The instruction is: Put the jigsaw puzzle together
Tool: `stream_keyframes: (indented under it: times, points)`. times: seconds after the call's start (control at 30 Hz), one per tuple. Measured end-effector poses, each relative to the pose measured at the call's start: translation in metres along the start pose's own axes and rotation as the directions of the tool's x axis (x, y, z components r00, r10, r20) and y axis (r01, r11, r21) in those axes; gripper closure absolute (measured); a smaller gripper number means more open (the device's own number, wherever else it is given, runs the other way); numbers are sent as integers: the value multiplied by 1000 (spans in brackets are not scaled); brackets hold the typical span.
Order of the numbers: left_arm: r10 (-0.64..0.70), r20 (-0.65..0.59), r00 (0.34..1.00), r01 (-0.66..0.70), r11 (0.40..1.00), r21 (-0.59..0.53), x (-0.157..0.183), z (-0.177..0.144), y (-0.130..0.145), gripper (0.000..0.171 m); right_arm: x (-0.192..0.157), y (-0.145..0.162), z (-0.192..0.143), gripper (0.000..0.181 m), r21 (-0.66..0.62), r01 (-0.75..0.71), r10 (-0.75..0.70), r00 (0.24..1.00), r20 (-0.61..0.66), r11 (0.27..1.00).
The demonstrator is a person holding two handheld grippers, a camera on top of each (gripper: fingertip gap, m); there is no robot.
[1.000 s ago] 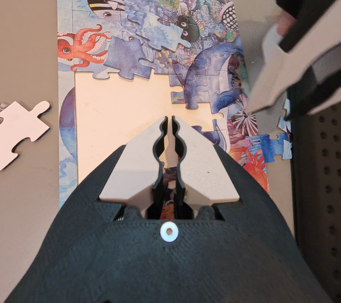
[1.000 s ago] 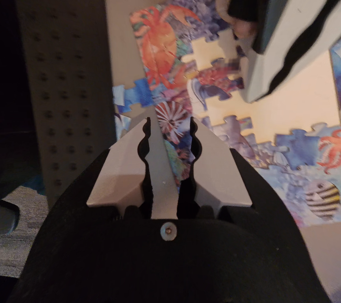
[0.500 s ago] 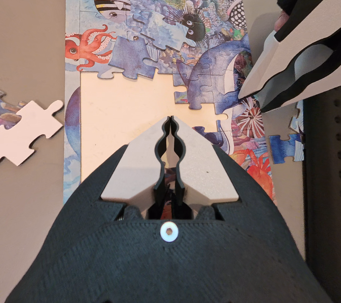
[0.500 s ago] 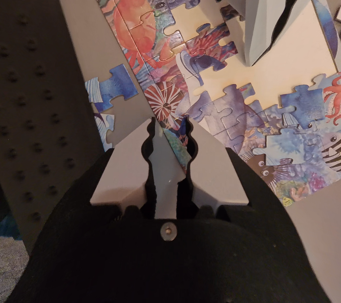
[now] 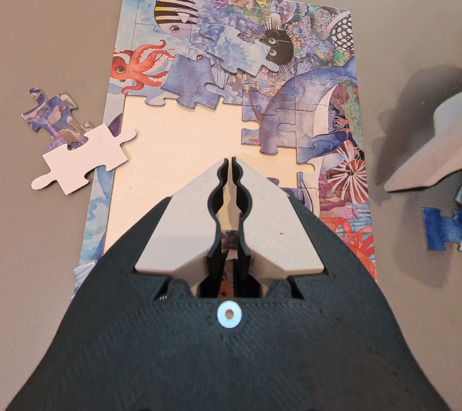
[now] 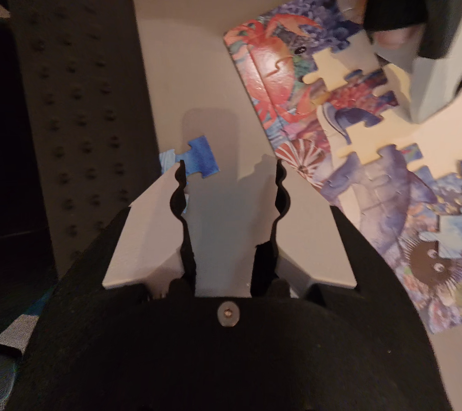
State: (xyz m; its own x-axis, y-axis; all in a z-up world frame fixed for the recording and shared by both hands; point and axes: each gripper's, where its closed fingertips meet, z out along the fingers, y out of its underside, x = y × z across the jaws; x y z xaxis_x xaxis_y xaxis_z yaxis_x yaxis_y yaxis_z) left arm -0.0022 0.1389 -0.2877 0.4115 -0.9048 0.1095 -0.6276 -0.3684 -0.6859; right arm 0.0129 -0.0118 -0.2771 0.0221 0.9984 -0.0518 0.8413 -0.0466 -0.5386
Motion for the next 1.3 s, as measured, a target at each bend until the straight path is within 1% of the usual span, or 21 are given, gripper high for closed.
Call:
stream_keyframes:
  times: [0.1, 0.13, 0.17, 0.2, 0.27, 0.33, 0.37, 0.43, 0.53, 0.6, 0.67, 0.7, 0.73, 0.83, 1.03, 1.1, 1.17, 1.3]
  points:
    - [0, -3, 1000, 0, 1000, 2, 1, 0, 0, 170, -5, 8, 14, 104, -72, 31, -33, 999, -28, 997]
    - [1, -1, 1000, -1, 1000, 0, 2, 0, 0, 168, -4, 5, 13, 109, -44, 13, -14, 999, -34, 999]
    - [4, 1, 1000, -4, 1000, -1, 2, 0, 0, 168, -1, 7, 13, 106, -50, 6, -9, 999, -48, 999]
    - [7, 4, 1000, -7, 1000, -3, 2, 0, 0, 168, 2, 8, 11, 107, -52, -1, -2, 998, -60, 999]
    - [11, 7, 1000, -11, 1000, -5, 2, 0, 0, 168, 11, 10, 8, 107, -49, -20, 15, 995, -99, 999]
    - [12, 9, 1000, -12, 1000, -6, 3, 0, 0, 168, 30, 13, 1, 116, -41, -56, 47, 982, -184, 998]
    - [12, 8, 1000, -12, 1000, -6, 3, 0, 1, 168, 38, 15, -2, 116, -42, -57, 46, 973, -225, 997]
    - [13, 7, 1000, -13, 1000, -7, 3, 0, 1, 167, 42, 18, -8, 113, -50, -47, 33, 966, -255, 998]
    - [12, 4, 1000, -12, 1000, -6, 4, 0, 1, 166, 19, 14, -17, 101, -4, -47, 47, 992, -119, 999]
    - [10, 3, 1000, -10, 1000, -4, 3, 0, 0, 166, 0, 25, -17, 91, -61, -40, 40, 999, -11, 997]
    - [10, 2, 1000, -10, 1000, -4, 4, 0, 0, 166, -9, 40, -14, 87, -126, -26, 29, 999, 18, 992]
    - [11, 3, 1000, -11, 1000, -4, 4, 0, 0, 165, -13, 45, -11, 88, -144, -19, 24, 999, 30, 989]
    - [12, 3, 1000, -12, 1000, -5, 4, 0, 0, 165, -14, 43, -11, 90, -129, -9, 13, 1000, 27, 992]
    - [11, 2, 1000, -11, 1000, -5, 4, 0, 0, 164, -10, 45, -10, 95, -145, 0, -4, 1000, -26, 989]
    - [11, 2, 1000, -11, 1000, -5, 4, 0, 0, 164, -4, 48, -13, 86, -143, -30, 19, 997, -77, 989]
    - [12, 2, 1000, -12, 1000, -5, 3, 0, 0, 164, 1, 49, -17, 88, -142, -30, 15, 994, -109, 989]
    - [13, 3, 1000, -13, 1000, -6, 3, 0, 0, 164, 12, 52, -22, 94, -145, -33, 9, 987, -160, 989]
    - [12, 2, 1000, -12, 1000, -6, 3, 0, 0, 164, 42, 61, -35, 100, -138, -76, 38, 966, -255, 987]
